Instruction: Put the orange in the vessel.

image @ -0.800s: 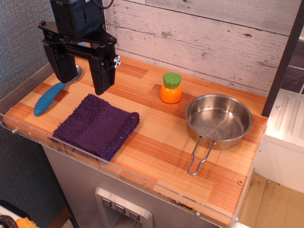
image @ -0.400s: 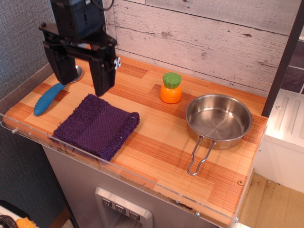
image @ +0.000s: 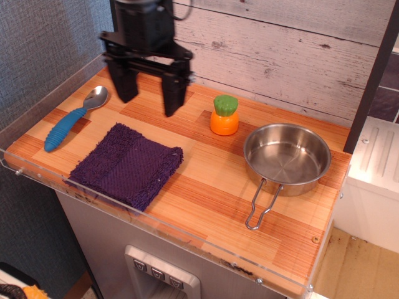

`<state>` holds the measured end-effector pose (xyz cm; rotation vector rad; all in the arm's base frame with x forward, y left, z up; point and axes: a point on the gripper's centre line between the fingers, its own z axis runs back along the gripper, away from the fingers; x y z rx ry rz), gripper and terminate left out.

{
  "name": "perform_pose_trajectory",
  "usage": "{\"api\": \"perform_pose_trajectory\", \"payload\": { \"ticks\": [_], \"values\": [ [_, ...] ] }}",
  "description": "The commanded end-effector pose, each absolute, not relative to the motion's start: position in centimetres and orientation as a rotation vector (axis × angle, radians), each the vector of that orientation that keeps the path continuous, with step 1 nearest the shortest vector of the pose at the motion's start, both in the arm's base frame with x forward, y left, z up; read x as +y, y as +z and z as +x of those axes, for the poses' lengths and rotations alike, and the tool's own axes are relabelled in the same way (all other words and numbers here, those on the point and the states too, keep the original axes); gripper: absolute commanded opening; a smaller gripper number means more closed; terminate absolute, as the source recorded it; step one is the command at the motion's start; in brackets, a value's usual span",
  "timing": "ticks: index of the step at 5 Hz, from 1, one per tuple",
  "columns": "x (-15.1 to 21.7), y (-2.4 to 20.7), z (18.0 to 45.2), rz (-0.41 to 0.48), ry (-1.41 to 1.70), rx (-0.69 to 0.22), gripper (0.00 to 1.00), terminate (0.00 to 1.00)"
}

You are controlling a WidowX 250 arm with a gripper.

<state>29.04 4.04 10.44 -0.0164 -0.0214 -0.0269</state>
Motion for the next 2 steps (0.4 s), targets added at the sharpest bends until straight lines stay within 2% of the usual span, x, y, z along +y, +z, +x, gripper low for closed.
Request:
{"api": "perform_pose_trajectory", "payload": {
  "ticks": [1, 2],
  "values": [
    [2.9, 9.3, 34.5, 0.081, 0.058, -0.158, 1.00, 0.00],
    [2.4, 8.0, 35.1, 0.061, 0.124, -0.204, 1.00, 0.00]
  ]
}}
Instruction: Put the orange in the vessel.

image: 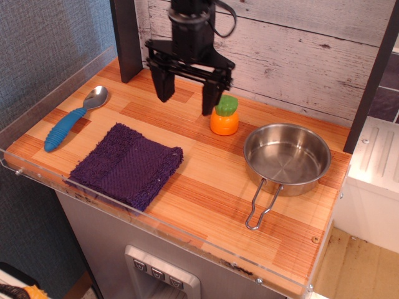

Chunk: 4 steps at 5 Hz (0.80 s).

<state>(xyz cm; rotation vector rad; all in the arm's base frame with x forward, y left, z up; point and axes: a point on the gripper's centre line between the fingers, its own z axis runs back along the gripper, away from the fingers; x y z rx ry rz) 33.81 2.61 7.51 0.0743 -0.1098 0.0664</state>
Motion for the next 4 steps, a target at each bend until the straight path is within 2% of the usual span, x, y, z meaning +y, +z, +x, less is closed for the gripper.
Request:
{"api": "perform_pose_trajectory", "payload": {
  "ticks": [1, 2, 4],
  "values": [
    [1.8, 7.1, 35.8, 0.029, 0.160, -0.256, 1.00, 0.00],
    [1.4, 6.2, 36.6, -0.016, 0.138, -0.273, 1.00, 0.00],
    [0.6, 5.4, 38.4, -0.047, 0.020, -0.389, 1.00, 0.00]
  ]
}}
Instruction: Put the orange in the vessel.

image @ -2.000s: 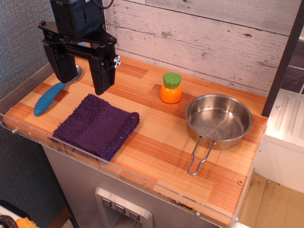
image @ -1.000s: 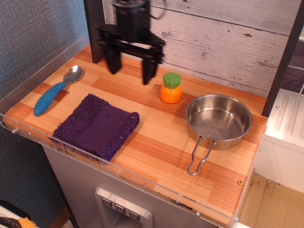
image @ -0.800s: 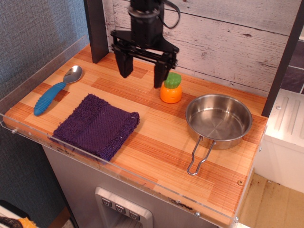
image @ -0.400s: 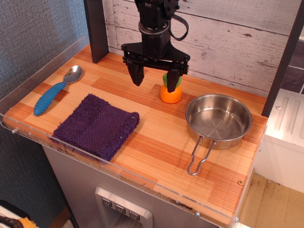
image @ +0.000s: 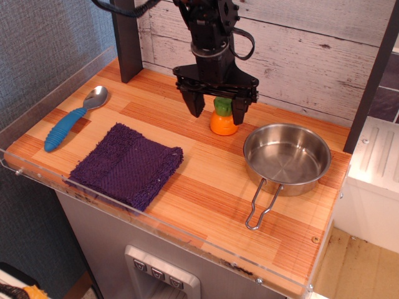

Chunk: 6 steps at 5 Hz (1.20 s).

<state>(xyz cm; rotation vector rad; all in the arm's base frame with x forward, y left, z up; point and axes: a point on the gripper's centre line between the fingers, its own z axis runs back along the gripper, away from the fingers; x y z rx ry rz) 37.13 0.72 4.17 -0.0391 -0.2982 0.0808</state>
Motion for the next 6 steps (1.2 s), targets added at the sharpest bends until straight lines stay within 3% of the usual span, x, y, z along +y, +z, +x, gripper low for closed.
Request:
{"api": "perform_pose_trajectory", "payload": {
  "ticks": [1, 2, 4, 5, 6],
  "values": [
    [0.8, 5.4, 38.8, -0.048, -0.020, -0.431, 1.00, 0.00],
    [1.0, 5.8, 38.4, -0.056, -0.023, -0.444, 0.00, 0.00],
    [0.9, 8.4, 36.9, -0.083, -0.047, -0.429, 0.00, 0.00],
    [-1.3, 12.4, 34.9, -0.141, -0.121, -0.472, 0.00, 0.00],
    [-4.6, 14.0, 33.5, -0.166, -0.222, -0.483, 0.00, 0.00]
  ]
}}
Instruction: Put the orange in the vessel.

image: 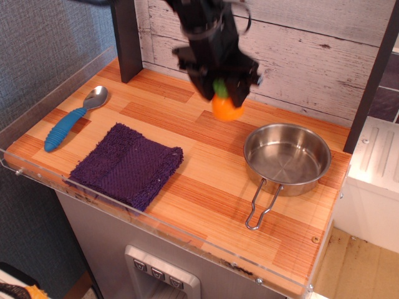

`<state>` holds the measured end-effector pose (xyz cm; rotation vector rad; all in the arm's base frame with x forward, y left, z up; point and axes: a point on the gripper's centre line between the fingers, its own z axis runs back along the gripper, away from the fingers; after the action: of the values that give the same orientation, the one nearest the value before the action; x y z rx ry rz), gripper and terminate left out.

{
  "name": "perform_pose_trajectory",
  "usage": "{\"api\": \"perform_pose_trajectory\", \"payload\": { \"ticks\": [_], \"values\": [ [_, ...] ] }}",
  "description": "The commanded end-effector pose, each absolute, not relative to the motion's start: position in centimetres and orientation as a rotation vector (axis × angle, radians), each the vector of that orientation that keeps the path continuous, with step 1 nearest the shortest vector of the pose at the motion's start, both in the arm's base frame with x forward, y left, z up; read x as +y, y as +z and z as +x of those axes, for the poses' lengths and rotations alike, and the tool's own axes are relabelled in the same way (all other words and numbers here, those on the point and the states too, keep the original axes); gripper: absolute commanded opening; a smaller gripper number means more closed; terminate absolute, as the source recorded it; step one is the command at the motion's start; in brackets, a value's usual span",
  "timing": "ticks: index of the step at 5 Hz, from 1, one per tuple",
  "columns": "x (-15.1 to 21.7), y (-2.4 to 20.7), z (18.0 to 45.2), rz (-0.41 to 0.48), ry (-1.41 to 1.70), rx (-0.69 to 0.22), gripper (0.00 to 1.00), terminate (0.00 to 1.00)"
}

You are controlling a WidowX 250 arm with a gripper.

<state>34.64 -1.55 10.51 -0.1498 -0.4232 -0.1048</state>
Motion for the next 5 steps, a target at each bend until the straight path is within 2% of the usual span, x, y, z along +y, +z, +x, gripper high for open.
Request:
{"api": "perform_pose_trajectory", "payload": {
  "ticks": [1, 3, 4, 5],
  "values": [
    [-7.3, 13.9, 32.8, -0.177, -0.290, -0.455, 0.00, 0.00],
    [-9.4, 12.5, 33.8, -0.170, -0.315, -0.402, 0.00, 0.00],
    [-9.4, 11.8, 34.0, -0.168, -0.287, -0.360, 1.00, 0.00],
    [-9.3, 11.1, 33.9, -0.165, -0.277, -0.343, 1.00, 0.00]
  ]
}}
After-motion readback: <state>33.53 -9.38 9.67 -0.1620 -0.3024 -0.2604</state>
